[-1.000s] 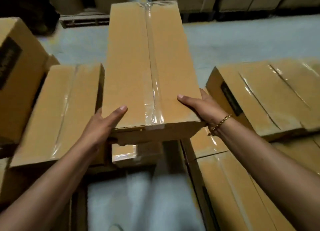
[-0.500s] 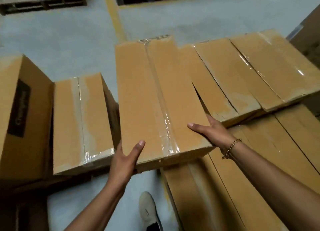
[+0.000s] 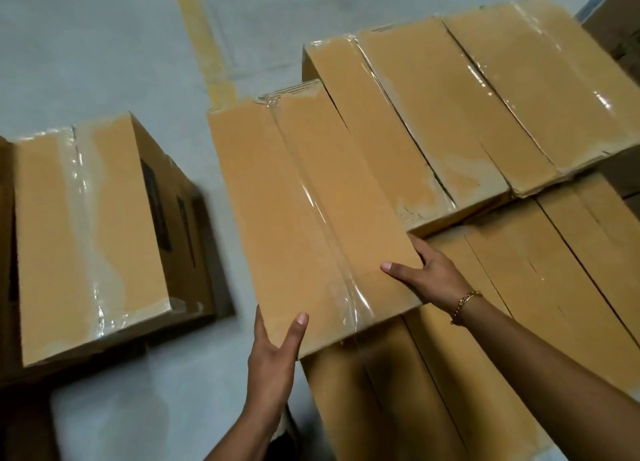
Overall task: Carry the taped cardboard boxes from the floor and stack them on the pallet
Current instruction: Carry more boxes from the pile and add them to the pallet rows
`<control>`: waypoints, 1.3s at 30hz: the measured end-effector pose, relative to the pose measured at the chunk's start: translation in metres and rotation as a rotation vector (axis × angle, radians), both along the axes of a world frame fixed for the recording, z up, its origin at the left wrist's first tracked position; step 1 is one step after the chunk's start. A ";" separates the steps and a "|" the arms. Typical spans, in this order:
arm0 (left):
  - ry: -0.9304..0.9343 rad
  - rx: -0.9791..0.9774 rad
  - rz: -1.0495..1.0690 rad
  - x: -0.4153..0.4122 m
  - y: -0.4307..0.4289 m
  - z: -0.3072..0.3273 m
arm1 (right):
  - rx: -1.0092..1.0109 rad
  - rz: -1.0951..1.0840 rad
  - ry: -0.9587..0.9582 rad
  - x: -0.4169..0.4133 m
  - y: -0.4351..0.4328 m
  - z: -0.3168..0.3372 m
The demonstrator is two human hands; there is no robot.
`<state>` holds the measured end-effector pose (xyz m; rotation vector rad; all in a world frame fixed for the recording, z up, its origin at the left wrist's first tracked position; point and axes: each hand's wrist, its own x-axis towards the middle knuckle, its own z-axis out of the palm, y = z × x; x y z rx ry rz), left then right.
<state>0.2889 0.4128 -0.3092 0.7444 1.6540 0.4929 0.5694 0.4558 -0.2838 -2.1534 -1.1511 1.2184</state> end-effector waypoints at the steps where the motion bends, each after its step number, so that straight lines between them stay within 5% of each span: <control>1: 0.007 0.006 -0.013 0.004 -0.002 -0.005 | 0.002 0.006 -0.017 0.003 -0.001 -0.004; 10: 0.020 0.138 -0.147 0.022 -0.019 -0.028 | -0.032 0.195 -0.094 0.037 -0.025 -0.025; 18: 0.330 0.208 -0.438 0.026 -0.042 -0.037 | -0.043 0.758 -0.626 0.062 -0.050 -0.034; 24: 0.468 0.257 -0.503 0.022 -0.039 -0.048 | 0.064 0.758 -0.921 0.061 -0.042 -0.046; 39: 0.465 0.265 -0.444 0.009 0.032 -0.058 | -0.039 0.726 -0.962 0.052 0.029 -0.035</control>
